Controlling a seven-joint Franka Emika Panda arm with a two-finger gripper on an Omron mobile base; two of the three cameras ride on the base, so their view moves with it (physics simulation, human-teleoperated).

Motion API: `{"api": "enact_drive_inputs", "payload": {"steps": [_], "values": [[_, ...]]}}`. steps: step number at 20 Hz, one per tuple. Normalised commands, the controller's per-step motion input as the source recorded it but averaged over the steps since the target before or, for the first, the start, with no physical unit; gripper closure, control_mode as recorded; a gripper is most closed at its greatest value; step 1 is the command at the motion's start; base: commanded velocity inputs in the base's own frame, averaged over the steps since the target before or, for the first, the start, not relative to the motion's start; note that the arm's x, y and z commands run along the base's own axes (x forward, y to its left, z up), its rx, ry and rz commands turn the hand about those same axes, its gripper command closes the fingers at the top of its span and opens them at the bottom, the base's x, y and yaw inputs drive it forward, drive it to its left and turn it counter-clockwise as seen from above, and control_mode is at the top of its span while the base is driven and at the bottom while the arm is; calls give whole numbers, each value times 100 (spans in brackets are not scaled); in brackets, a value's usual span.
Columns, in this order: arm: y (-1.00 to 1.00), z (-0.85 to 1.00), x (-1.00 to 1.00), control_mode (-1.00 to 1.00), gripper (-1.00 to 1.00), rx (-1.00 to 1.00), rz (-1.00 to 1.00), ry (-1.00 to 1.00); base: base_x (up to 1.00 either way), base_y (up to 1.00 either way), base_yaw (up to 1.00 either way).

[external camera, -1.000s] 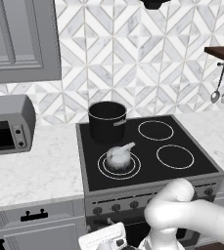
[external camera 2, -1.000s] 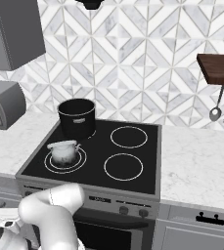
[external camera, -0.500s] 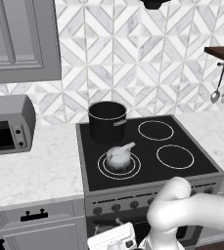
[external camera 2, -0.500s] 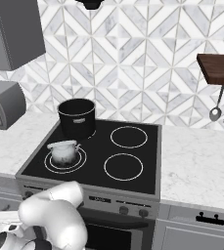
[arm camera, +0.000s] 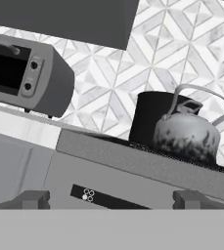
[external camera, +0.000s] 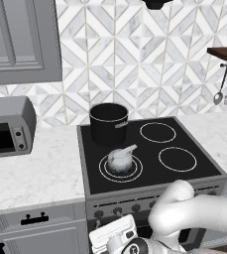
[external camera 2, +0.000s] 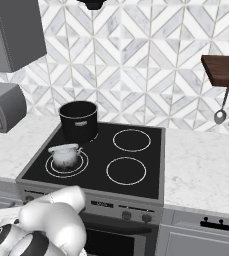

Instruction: Pick the kettle from the counter and place it on a stove burner. Then turn the burner on.

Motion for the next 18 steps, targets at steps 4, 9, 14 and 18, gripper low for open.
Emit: {"api": "enact_drive_inputs", "payload": {"steps": [4,9,14,18], "values": [[0,-14,23,-100,-100,0,2,0,0,0,0],[0,-24,20,-100,-100,0,2,0,0,0,0],[-4,-20,22,-100,-100,0,2,0,0,0,0],[-9,-21,26,-100,-100,1,2,0,0,0,0]]}}
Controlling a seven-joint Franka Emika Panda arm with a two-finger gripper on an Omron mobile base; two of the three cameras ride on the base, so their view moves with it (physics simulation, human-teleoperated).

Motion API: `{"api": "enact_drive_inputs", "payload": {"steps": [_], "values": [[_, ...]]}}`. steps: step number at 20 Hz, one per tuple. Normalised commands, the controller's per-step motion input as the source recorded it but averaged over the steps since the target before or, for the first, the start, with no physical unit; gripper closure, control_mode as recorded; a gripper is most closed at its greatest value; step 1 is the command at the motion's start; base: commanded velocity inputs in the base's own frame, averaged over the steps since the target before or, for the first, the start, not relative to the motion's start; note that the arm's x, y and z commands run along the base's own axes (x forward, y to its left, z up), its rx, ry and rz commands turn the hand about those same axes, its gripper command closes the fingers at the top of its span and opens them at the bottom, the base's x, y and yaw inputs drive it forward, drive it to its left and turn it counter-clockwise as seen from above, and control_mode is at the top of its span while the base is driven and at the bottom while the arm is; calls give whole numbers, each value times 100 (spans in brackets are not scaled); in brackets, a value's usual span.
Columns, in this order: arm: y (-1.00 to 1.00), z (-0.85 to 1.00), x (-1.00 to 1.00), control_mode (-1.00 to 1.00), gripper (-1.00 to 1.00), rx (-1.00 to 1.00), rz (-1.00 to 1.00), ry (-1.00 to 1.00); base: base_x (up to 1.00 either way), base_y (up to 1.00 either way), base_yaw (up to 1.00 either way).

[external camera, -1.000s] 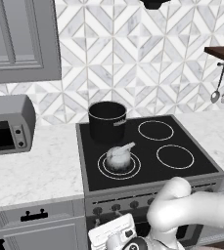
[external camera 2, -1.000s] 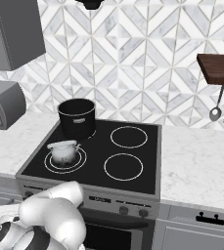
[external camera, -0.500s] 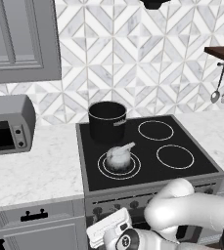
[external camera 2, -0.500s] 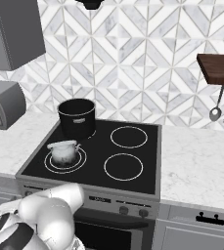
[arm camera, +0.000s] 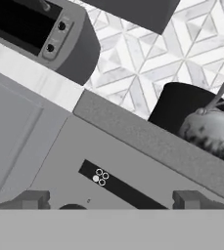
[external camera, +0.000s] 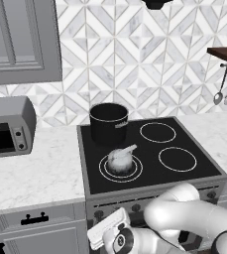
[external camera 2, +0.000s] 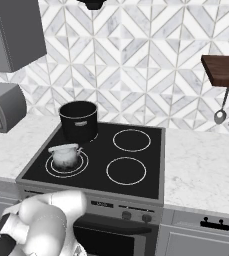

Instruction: Pick the kettle from the counter and place it on a stove burner. Then turn the burner on.

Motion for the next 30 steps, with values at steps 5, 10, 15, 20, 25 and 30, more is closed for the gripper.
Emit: {"api": "enact_drive_inputs", "payload": {"steps": [5,10,15,20,25,30], "values": [[-9,-27,23,-100,-100,0,2,0,0,0,0],[-6,-31,25,-100,-100,0,2,0,0,0,0],[-1,-27,30,-100,-100,0,2,0,0,0,0],[0,-21,35,-100,-100,0,0,0,0,0,0],[0,-21,32,-100,-100,0,0,1,0,0,0],[0,-4,20,-100,100,0,0,4,0,0,0]]}}
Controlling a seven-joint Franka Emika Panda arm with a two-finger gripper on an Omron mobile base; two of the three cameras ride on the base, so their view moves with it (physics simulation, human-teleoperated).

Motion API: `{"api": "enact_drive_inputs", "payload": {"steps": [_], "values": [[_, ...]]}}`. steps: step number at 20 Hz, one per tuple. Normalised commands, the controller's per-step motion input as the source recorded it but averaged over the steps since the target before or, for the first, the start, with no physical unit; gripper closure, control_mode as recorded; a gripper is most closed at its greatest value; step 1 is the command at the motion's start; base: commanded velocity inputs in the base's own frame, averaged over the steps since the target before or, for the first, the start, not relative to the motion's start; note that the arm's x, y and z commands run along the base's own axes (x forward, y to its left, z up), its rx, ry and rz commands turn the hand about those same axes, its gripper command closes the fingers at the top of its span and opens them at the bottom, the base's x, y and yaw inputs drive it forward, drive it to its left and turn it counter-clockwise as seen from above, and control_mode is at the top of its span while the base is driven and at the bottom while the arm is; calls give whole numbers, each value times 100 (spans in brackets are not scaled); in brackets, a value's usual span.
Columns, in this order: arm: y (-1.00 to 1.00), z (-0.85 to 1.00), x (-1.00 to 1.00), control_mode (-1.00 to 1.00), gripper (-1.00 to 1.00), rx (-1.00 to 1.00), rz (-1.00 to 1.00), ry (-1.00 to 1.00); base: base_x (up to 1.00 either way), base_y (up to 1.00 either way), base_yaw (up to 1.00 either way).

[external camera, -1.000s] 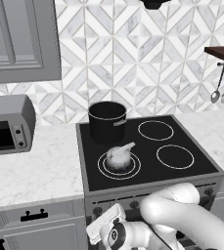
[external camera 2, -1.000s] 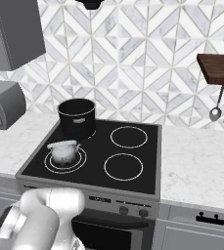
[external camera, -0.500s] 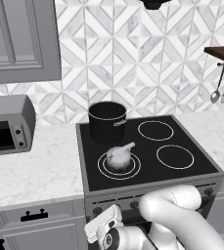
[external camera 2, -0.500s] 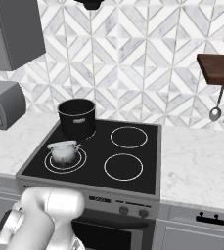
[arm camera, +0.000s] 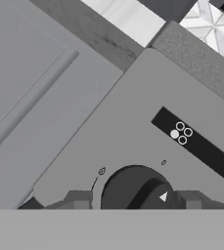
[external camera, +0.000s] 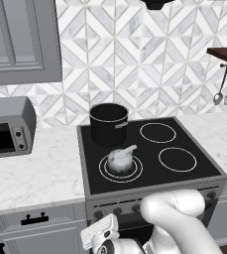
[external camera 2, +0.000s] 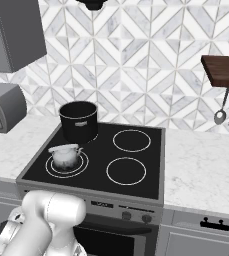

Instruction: Pick the kettle from the counter and place it on a stove burner. Then turn the burner on.

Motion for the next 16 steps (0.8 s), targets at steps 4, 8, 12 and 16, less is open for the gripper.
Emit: {"api": "enact_drive_inputs", "payload": {"steps": [4,8,12,16], "values": [[0,0,20,-100,100,0,0,2,0,0,0],[0,0,17,-100,100,0,3,3,0,0,0],[0,1,15,-100,100,0,14,5,0,0,0],[0,5,12,-100,100,0,17,8,0,0,0]]}}
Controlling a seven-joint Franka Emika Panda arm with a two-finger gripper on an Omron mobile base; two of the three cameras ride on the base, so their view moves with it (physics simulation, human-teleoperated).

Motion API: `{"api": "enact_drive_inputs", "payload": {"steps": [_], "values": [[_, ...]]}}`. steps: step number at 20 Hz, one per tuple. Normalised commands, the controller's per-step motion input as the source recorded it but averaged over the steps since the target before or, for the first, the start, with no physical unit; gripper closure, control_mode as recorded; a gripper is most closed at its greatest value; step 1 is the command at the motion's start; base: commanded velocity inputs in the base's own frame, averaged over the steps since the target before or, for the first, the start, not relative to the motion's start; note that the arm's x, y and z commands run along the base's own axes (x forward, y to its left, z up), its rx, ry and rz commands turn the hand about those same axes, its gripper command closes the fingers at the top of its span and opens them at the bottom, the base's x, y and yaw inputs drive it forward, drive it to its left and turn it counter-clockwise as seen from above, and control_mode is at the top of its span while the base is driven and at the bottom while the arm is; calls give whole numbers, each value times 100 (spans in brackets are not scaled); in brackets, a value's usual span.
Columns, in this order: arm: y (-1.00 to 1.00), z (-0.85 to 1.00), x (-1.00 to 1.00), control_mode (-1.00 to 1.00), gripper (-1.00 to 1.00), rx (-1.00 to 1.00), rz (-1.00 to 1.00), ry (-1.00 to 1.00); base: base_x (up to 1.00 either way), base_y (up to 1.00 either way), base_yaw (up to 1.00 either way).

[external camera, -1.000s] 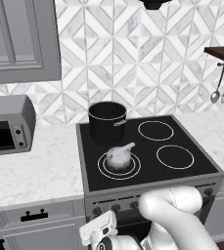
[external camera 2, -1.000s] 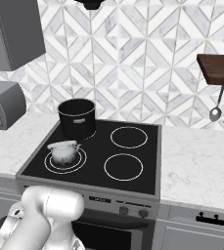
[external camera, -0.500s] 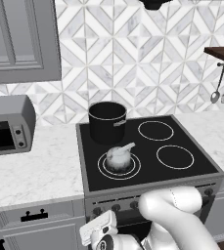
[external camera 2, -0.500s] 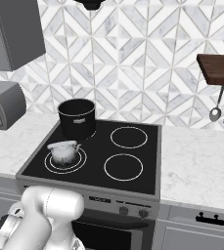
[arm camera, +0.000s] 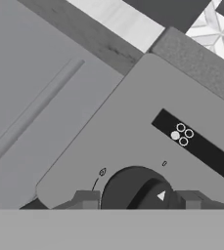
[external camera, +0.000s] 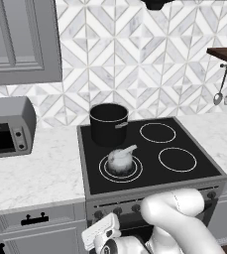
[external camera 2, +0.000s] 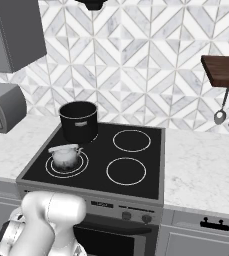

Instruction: Pick the kettle from the counter and place it on a stove burner. Then turn the burner on.

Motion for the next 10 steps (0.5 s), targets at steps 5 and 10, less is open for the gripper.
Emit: {"api": "enact_drive_inputs", "payload": {"steps": [5,10], "values": [[0,15,14,-100,100,0,19,12,0,0,0],[0,27,19,-100,100,0,21,14,0,0,0]]}}
